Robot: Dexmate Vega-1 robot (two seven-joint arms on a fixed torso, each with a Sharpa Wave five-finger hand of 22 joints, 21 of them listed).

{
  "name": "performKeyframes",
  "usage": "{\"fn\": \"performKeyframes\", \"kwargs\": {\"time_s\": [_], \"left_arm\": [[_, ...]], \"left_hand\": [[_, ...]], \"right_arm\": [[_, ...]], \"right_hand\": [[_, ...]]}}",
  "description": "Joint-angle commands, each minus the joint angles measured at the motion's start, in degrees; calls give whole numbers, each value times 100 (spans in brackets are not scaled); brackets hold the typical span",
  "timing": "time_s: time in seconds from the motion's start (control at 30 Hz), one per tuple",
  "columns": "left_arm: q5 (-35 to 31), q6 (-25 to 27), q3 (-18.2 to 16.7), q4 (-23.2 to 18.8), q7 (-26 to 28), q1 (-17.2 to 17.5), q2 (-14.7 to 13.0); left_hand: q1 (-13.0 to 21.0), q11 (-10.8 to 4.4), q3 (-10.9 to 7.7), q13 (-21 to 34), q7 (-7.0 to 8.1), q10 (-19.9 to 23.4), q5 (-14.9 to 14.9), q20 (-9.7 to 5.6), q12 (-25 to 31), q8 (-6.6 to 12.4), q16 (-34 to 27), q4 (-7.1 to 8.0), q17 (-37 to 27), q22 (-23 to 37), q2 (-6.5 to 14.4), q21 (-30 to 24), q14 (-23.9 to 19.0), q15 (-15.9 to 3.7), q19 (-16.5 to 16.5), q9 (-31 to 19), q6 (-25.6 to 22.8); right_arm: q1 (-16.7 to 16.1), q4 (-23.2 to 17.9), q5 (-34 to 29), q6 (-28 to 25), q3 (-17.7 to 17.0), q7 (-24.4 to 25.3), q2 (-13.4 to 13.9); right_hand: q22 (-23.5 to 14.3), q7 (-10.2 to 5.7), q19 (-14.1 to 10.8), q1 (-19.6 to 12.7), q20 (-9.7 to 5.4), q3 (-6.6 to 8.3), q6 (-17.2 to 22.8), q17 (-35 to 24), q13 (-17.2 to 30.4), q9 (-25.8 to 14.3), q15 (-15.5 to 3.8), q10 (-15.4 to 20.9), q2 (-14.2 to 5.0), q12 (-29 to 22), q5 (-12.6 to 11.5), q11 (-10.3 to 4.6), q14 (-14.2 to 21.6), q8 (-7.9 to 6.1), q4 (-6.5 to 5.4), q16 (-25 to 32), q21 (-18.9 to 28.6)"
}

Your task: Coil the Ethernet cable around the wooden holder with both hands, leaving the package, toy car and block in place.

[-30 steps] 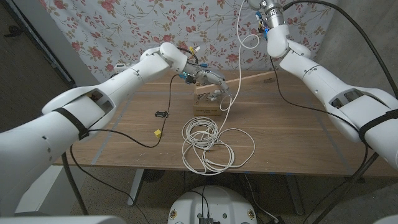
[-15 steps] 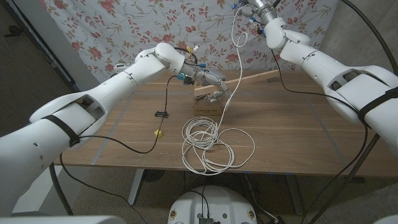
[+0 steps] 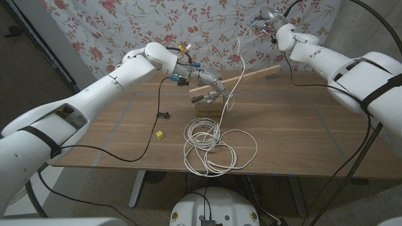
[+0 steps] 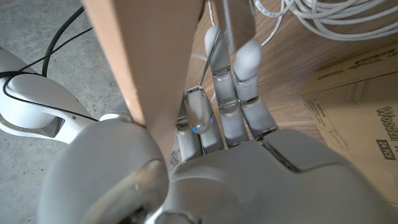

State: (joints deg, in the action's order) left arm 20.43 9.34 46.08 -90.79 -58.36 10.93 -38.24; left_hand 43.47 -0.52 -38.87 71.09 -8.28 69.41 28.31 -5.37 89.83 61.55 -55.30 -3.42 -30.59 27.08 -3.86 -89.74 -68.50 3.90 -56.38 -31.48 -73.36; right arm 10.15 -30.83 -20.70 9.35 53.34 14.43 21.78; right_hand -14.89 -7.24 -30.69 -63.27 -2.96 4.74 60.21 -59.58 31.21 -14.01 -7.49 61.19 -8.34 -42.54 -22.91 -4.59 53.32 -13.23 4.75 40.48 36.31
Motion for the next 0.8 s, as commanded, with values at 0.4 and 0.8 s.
{"fn": "performKeyframes", "kwargs": {"time_s": [0.4, 0.8], "left_arm": [[630, 47, -610, -781, 497, 465, -471], [658, -70, -646, -171, 774, 369, -207]], "left_hand": [[745, -52, 30, -2, -13, 3, 6, -257, -7, 42, -3373, 6, -1643, 27, 712, -35, -1327, -945, -1, 34, 6], [740, -63, 32, -2, -3, 7, 8, -262, -8, 66, -3348, 12, -1616, 2, 742, -15, -1293, -962, -25, 35, 38]], "right_arm": [[254, 597, 2014, -1762, 1874, -1259, -115], [-315, 596, 2940, -778, 749, -1937, 81]], "right_hand": [[34, 240, 55, -85, -822, -86, 313, -58, 22, -23, -501, -6, -24, 30, -74, 25, 4, 22, -30, -110, 70], [212, -8, 615, -70, -305, -332, -1136, 1416, -965, 177, -447, -1569, 128, 1598, 205, -147, -1110, 240, -321, -2147, 495]]}}
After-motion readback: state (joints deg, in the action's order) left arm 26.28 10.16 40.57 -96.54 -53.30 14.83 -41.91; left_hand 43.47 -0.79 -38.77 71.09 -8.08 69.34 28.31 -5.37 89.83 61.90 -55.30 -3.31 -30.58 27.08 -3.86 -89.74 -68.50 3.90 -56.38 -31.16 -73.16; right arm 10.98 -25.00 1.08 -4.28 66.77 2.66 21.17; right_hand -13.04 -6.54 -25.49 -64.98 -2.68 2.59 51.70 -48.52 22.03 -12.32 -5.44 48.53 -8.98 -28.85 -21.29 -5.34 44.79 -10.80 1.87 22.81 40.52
